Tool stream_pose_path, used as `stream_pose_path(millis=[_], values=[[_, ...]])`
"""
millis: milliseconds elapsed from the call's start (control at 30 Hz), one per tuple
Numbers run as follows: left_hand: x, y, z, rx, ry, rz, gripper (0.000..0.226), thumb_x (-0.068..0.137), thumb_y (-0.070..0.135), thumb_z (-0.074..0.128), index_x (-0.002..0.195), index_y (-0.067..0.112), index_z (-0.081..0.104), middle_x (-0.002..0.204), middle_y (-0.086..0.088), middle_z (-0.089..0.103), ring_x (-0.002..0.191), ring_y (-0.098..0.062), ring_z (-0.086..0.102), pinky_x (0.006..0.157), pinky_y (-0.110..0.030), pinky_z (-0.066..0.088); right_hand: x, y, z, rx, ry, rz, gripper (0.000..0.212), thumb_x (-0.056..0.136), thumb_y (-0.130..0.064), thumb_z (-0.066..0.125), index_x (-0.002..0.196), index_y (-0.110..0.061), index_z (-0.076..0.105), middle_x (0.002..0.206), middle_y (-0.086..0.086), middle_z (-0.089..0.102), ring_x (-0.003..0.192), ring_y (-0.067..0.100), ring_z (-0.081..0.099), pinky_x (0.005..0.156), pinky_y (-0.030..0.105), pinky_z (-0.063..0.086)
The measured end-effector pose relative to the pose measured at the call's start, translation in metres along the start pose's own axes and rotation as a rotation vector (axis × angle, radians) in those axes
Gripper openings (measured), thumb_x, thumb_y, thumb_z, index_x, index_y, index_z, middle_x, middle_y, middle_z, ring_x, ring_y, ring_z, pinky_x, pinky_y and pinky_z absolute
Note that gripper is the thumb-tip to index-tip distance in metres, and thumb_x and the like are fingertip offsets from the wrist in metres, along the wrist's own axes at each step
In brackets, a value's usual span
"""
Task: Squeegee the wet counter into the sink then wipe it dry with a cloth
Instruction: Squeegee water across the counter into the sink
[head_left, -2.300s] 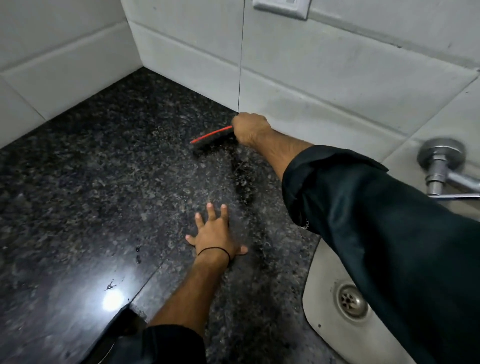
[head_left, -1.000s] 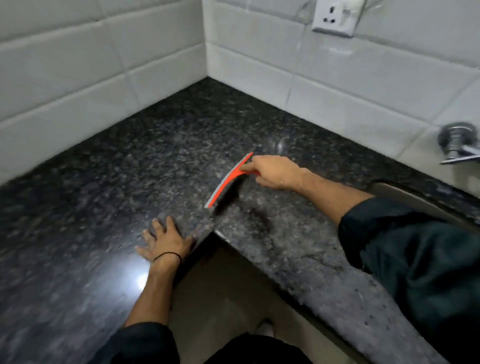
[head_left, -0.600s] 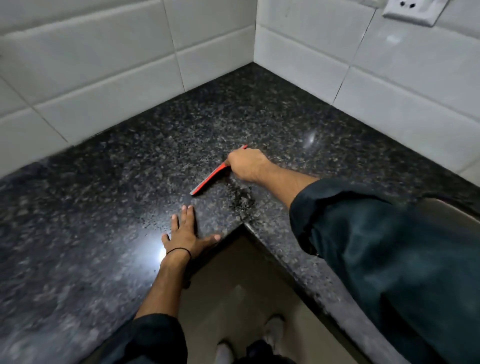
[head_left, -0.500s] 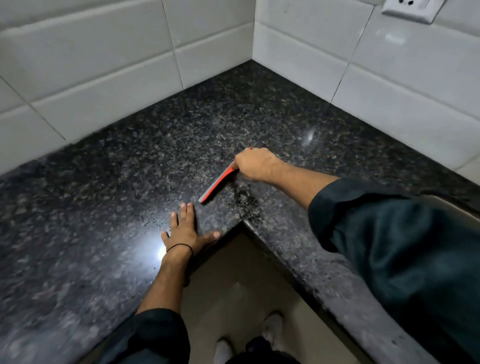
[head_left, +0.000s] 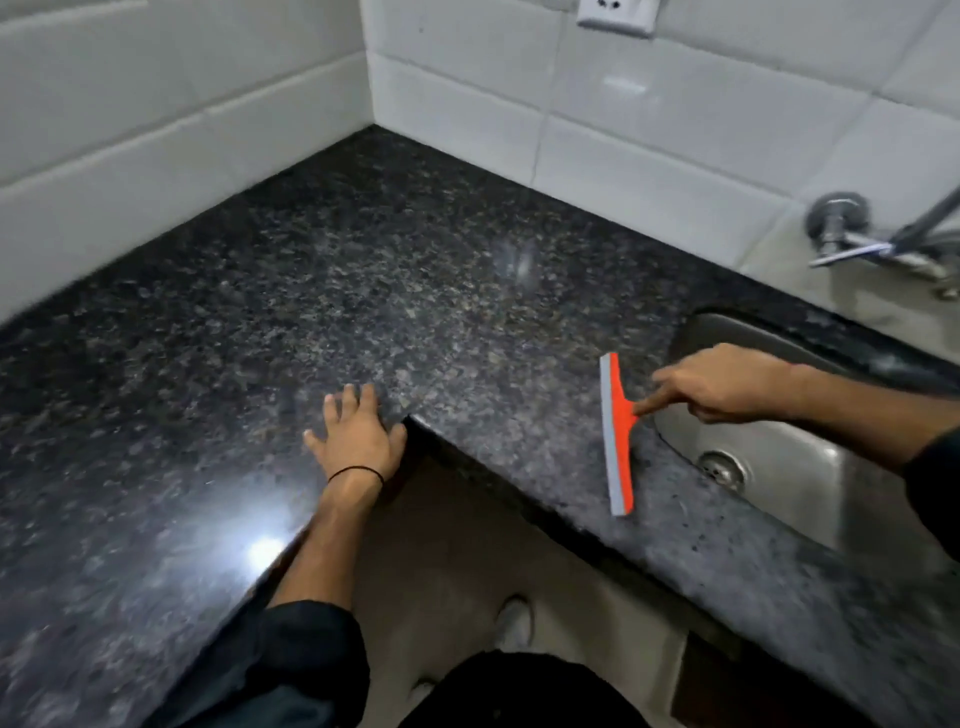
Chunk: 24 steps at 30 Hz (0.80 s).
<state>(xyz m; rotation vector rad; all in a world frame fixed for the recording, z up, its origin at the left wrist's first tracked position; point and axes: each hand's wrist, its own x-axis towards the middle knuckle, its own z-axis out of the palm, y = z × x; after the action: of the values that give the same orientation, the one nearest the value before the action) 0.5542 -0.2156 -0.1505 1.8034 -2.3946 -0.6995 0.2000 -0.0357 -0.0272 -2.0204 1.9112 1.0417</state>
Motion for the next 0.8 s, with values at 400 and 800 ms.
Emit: stream_pose_path(millis=[400,800], values=[[-0.073,0.114,0.093,0.123,-0.381,0.379,0.082,0.096,0.058,0.042,0.157,0.027,-0.003,0.164,0.002,-0.017,0.151,-0.024,-0.012,0.119,-0.052,0.001,-0.087,0.044,0.037,0.062,0.078,0.247,0.038,0.093,-0.027,0.059,0.126,-0.045,0.057,0.121,-0.010,0.064,0.111,0.019,0.063,0.075,0.029,0.043],[-0.060,0.126,0.082,0.113,-0.418,0.284,0.091,0.085,0.048,0.067,0.156,0.035,0.012,0.165,0.005,-0.005,0.152,-0.021,-0.001,0.120,-0.051,0.014,0.032,0.028,-0.001,0.231,0.304,0.060,0.065,0.089,-0.004,0.047,0.135,-0.050,0.053,0.125,-0.002,0.063,0.113,0.025,0.061,0.077,0.035,0.047]])
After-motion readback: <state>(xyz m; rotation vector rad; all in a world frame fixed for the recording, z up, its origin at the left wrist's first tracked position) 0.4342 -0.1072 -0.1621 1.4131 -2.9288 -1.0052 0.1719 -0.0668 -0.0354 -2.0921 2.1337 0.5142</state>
